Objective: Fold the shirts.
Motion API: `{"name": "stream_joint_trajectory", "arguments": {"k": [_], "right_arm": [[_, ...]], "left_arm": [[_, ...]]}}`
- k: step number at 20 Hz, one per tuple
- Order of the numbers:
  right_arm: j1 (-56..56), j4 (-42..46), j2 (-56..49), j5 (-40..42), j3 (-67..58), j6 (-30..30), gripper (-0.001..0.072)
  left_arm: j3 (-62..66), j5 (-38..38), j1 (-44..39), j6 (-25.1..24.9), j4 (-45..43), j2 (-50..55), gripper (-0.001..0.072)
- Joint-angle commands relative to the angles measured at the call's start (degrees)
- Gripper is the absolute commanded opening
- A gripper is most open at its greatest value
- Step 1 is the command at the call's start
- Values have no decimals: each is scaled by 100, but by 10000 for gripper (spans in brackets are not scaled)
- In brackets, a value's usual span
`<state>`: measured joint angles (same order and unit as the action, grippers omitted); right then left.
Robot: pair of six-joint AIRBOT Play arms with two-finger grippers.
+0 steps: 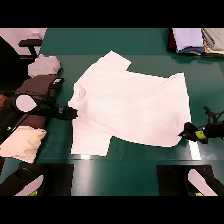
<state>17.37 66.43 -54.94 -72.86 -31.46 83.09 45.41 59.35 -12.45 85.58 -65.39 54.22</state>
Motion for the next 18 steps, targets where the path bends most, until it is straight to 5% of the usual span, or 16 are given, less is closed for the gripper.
{"name": "stream_joint_trajectory", "arguments": {"k": [1,12,18], "right_arm": [[-286,-44,229,-111,-761,-9,16],[-466,151,737,-953,-7600,-7,16],[-468,710,114,-1683,-9724,90,15]], "left_arm": [[573,173,0,-4,-7,-101,24],[6784,431,0,-2,-339,-669,24],[7820,24,0,107,-341,-739,23]]}}
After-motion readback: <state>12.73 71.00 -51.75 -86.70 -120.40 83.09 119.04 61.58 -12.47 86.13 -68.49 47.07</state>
